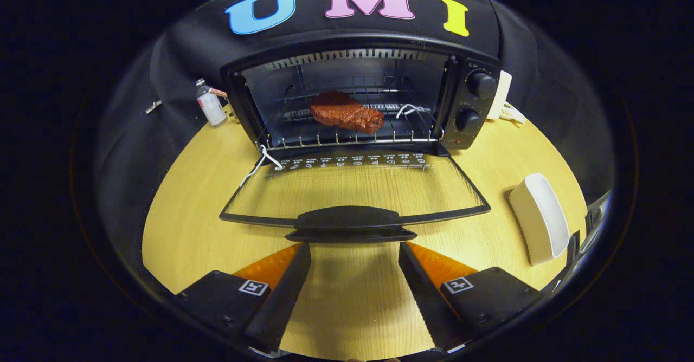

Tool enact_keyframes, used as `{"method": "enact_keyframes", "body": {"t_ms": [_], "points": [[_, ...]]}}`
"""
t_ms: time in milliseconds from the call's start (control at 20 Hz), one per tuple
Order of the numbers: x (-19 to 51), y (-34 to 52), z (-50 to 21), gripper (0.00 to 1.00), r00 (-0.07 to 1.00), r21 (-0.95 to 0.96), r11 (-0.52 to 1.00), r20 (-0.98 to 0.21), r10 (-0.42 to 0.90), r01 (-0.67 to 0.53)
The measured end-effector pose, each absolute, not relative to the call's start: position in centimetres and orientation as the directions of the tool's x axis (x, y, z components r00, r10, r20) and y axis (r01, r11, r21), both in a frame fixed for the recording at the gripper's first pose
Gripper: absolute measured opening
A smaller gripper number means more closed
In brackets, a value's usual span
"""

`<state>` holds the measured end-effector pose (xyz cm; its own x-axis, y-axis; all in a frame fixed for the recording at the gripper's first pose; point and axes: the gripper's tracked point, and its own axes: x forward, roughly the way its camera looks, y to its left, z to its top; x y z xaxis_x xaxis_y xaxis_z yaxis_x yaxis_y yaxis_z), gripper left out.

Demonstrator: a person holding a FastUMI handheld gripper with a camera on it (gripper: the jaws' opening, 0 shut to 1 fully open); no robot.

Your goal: Open the toaster oven, put the food inside, and close the toaster oven door.

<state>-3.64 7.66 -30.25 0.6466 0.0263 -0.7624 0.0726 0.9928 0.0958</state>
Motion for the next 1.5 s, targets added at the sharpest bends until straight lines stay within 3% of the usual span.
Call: {"method": "enact_keyframes", "body": {"t_ms": [600, 1100, 1250, 1500], "points": [[-0.6, 7.4, -21.3, 0.99, 0.842, 0.084, 0.996, -0.537, 0.050, -0.006], [-0.8, 6.6, -13.0, 0.98, 0.922, 0.039, 0.993, -0.371, 0.114, -0.107], [-2.1, 4.5, -9.3, 0.98, 0.958, 0.006, 0.996, -0.273, 0.091, -0.092], [-4.0, 0.4, -4.2, 0.98, 0.976, 0.065, 0.998, -0.217, 0.025, -0.011]]}}
